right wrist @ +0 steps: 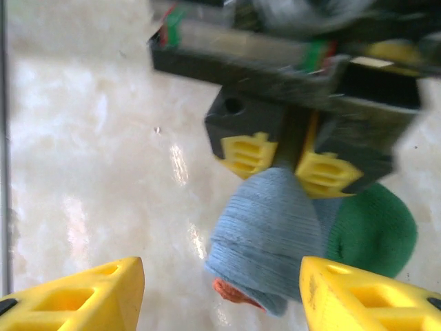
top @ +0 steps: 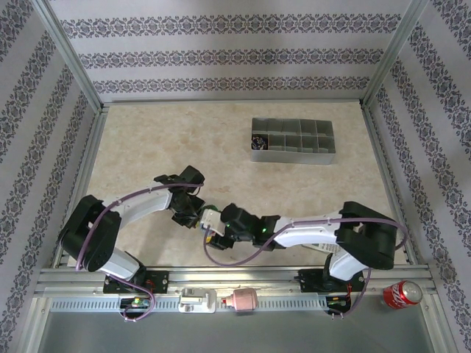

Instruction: Roll the socks

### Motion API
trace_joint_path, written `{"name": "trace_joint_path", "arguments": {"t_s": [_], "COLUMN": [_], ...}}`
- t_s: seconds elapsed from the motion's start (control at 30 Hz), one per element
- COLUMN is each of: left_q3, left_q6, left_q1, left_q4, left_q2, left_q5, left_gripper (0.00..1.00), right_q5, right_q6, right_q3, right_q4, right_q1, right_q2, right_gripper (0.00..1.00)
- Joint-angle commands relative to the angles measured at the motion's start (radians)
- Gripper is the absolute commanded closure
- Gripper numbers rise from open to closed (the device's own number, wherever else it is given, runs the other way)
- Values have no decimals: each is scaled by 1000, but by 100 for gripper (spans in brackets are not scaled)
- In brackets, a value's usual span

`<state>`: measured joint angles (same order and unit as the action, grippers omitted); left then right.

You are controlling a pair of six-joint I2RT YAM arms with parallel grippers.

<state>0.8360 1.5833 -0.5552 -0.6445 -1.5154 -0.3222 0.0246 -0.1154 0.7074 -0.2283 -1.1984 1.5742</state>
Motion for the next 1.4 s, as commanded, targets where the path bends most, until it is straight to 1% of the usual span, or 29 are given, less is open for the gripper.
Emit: {"name": "trace_joint_path", "arguments": {"t_s": [0.0,0.17,0.3,0.33,0.37,0.4,0.43,0.47,0.53,0.57,0.6,0.63,0.67,0.73,0.77,0.83,0.93,0.97,1.1,1.23,1.3,1.37], "left_q3": [-20,-16,-8,-9,-9,-9,-14,-26,-47,-53,-51,-48,-46,-69,-88,-124,-124,-123,-149,-163,-162,-169], "left_q6": [3,-12,-14,-13,-12,-12,-13,-14,8,17,18,16,15,16,21,45,23,13,-11,-57,-81,-93], "left_q1": [-12,-3,0,1,2,4,8,15,27,34,39,48,58,86,98,125,149,154,156,154,147,141], "left_q4": [-106,-109,-108,-104,-97,-92,-75,-39,-4,6,6,0,-1,65,113,209,206,197,273,334,337,347], "left_q2": [-53,-63,-63,-60,-55,-48,-37,-20,16,43,62,87,105,149,168,202,233,238,244,225,221,213], "left_q5": [28,11,9,8,6,5,1,-12,-35,-39,-36,-30,-31,-48,-63,-102,-110,-109,-133,-164,-166,-171], "left_gripper": [100,100,100,100,100,100,99,88,64,55,49,42,38,33,31,29,27,27,29,39,43,44], "right_q5": [238,315,329,340,349,352,359,356,317,288,255,208,160,13,-34,-177,-318,-347,-445,-529,-571,-602], "right_q6": [-60,-118,-134,-135,-128,-121,-105,-88,-57,-43,-32,-13,2,32,46,64,84,90,153,198,211,223], "right_q3": [67,117,148,158,166,167,167,165,146,132,116,92,73,26,9,-15,-20,-19,-23,-20,-6,4], "right_q4": [-8,-1,27,45,62,76,93,115,141,150,154,155,154,132,121,112,120,121,104,99,116,130], "right_q1": [-32,-64,-63,-59,-55,-50,-42,-33,-11,0,13,31,49,94,112,160,217,233,310,373,399,421], "right_q2": [62,156,217,232,246,252,261,266,268,267,265,260,252,230,223,219,234,241,264,299,321,340], "right_gripper": [40,40,44,47,54,62,74,83,93,97,100,100,100,100,100,100,100,100,100,100,100,100]}}
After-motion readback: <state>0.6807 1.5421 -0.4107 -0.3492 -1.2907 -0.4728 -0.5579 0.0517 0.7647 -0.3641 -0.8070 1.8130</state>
